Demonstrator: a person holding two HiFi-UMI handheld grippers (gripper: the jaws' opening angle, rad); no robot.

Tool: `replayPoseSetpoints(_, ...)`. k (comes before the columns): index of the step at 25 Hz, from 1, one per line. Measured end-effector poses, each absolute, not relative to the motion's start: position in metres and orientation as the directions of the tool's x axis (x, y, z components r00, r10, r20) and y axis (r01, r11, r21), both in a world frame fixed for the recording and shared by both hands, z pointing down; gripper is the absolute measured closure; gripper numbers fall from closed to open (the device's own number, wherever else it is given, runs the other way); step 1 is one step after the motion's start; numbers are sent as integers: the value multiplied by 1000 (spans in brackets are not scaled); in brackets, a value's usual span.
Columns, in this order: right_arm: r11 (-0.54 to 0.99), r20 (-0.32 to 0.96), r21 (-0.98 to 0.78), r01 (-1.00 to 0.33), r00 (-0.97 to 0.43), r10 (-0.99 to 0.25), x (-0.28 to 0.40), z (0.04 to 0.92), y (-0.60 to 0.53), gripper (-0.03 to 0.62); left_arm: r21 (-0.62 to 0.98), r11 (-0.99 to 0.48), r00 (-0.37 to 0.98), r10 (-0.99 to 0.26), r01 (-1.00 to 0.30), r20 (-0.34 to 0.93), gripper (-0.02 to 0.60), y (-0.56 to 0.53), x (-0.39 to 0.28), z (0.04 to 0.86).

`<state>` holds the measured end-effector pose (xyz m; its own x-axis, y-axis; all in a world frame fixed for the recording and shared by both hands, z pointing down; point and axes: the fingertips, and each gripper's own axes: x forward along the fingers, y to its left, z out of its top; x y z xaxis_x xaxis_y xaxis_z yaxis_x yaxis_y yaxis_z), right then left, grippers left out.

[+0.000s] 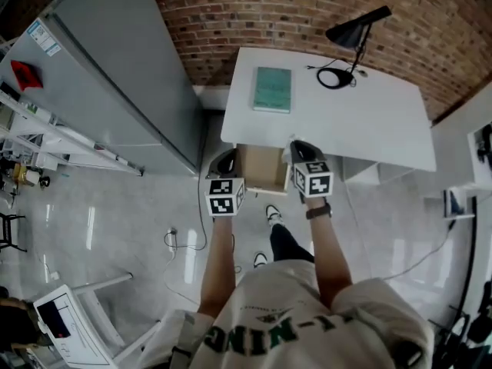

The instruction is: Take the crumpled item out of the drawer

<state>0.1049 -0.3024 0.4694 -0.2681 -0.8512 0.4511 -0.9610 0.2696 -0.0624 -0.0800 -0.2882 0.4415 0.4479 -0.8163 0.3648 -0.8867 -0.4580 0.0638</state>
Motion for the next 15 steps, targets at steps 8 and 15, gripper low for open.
replayPoseSetpoints(8, 251, 201, -45, -967, -254, -946, 99, 356, -278, 569, -7, -484, 477, -865, -875, 155, 588, -270, -72, 333)
replayPoseSetpoints(15, 203, 65, 4, -979, -202, -977, 99, 298, -262, 569, -77, -448, 451, -892, -891, -26, 588, -260, -79, 269)
